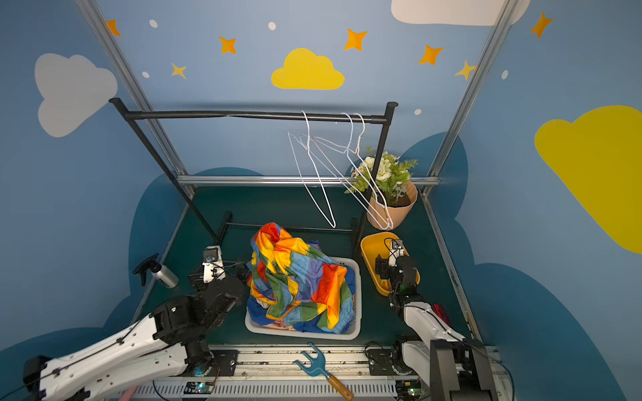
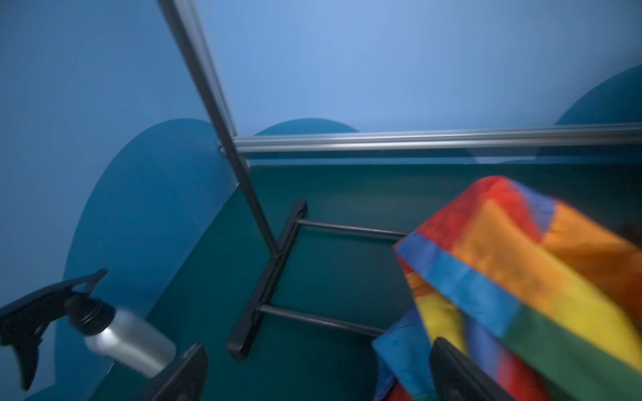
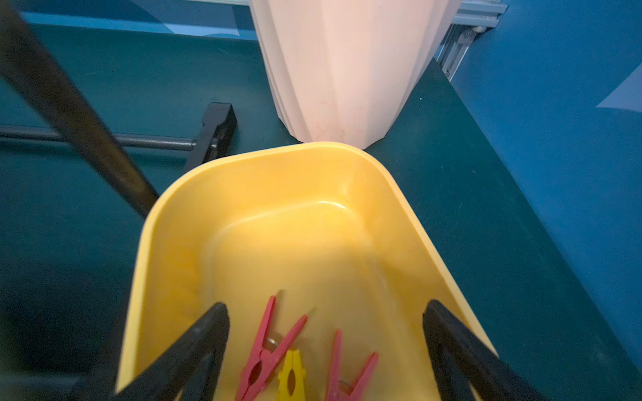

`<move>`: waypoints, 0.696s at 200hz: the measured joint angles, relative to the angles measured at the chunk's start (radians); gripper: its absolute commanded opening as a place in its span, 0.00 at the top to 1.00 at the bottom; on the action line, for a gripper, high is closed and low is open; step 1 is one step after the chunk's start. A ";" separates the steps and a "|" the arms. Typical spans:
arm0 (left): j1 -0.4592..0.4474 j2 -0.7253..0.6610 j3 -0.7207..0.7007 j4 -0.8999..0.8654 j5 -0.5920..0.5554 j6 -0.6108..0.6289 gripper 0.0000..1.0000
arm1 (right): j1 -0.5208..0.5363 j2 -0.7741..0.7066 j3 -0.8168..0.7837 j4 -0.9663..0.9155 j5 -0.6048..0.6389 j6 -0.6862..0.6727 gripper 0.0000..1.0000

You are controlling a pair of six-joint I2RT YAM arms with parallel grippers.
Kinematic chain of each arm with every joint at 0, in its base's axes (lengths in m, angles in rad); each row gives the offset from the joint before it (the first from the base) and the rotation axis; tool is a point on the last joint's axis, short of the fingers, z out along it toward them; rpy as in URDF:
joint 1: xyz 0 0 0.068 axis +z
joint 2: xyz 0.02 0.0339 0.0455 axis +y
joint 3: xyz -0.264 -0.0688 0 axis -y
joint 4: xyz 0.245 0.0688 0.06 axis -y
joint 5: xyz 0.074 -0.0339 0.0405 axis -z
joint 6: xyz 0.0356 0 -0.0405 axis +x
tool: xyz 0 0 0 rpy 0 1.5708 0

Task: Remove the clothespins securing jackets to the hanger
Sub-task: Place the jacket in the basket, then reset both arms

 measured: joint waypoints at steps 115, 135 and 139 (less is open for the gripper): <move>0.749 0.573 -0.201 0.928 0.576 0.379 0.00 | -0.018 0.368 0.147 0.306 -0.038 0.045 0.07; 0.814 0.664 -0.211 1.040 0.643 0.377 0.00 | -0.016 0.368 0.147 0.283 -0.027 0.048 0.07; 0.824 0.682 -0.211 1.059 0.658 0.376 0.00 | -0.016 0.368 0.147 0.279 -0.027 0.048 0.07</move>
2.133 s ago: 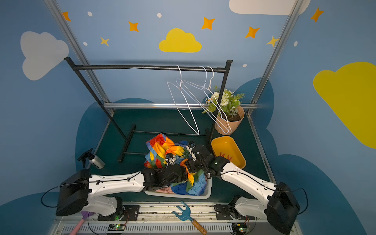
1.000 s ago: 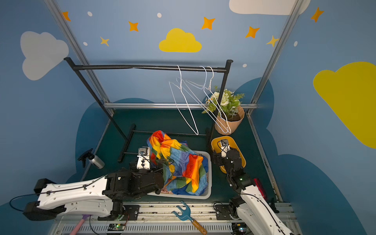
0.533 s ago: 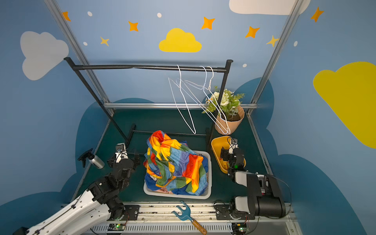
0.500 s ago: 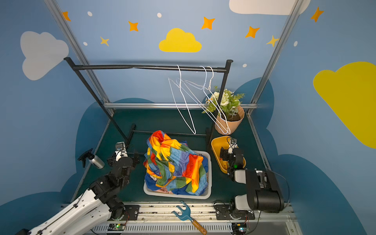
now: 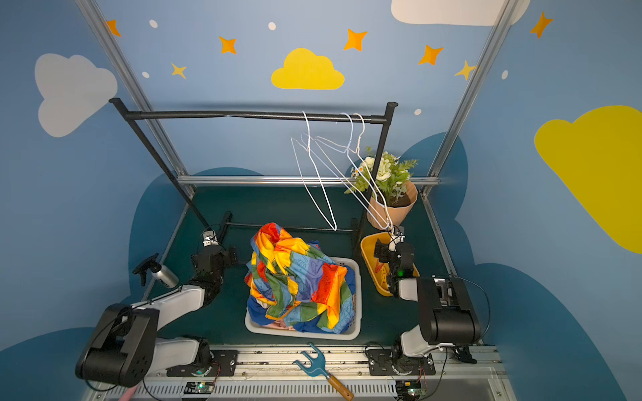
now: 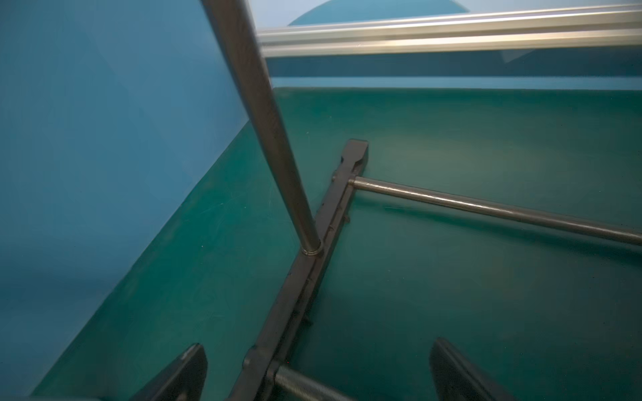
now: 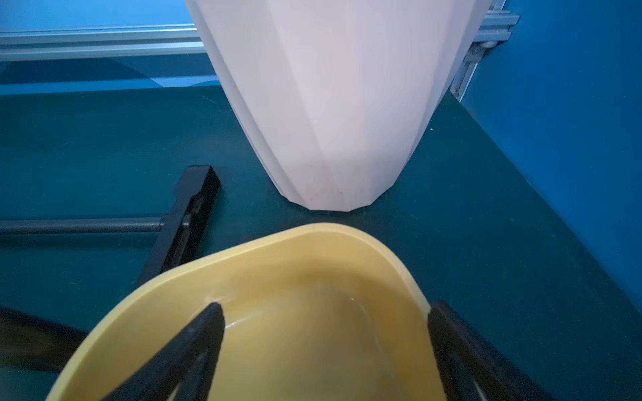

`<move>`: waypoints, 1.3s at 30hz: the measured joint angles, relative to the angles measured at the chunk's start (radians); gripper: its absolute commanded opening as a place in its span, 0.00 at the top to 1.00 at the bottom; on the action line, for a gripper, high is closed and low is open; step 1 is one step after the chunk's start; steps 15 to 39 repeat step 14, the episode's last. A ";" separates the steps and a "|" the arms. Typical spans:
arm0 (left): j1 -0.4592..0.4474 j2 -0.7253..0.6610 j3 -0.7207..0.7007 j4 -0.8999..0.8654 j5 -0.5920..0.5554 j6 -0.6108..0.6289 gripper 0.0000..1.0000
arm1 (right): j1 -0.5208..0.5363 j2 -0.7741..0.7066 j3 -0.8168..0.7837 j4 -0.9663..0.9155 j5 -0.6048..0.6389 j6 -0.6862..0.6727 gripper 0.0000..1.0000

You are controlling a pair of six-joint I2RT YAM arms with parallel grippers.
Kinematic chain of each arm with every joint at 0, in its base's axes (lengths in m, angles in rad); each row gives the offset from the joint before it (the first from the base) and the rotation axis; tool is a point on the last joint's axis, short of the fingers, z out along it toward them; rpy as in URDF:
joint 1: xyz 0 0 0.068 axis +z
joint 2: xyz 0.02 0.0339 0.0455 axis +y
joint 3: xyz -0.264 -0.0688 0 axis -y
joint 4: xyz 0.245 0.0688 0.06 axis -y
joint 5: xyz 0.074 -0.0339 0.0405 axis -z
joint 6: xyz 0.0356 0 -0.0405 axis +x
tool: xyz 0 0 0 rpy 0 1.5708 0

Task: Remove the clothespins securing jackets to the hanger
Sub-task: Reset both arms

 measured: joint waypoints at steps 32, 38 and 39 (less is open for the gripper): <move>0.101 0.186 0.034 0.181 0.211 -0.029 0.00 | 0.002 0.000 0.000 -0.023 0.011 0.006 0.07; 0.101 0.186 0.034 0.181 0.211 -0.029 0.00 | 0.002 0.000 0.000 -0.023 0.011 0.006 0.07; 0.101 0.186 0.034 0.181 0.211 -0.029 0.00 | 0.002 0.000 0.000 -0.023 0.011 0.006 0.07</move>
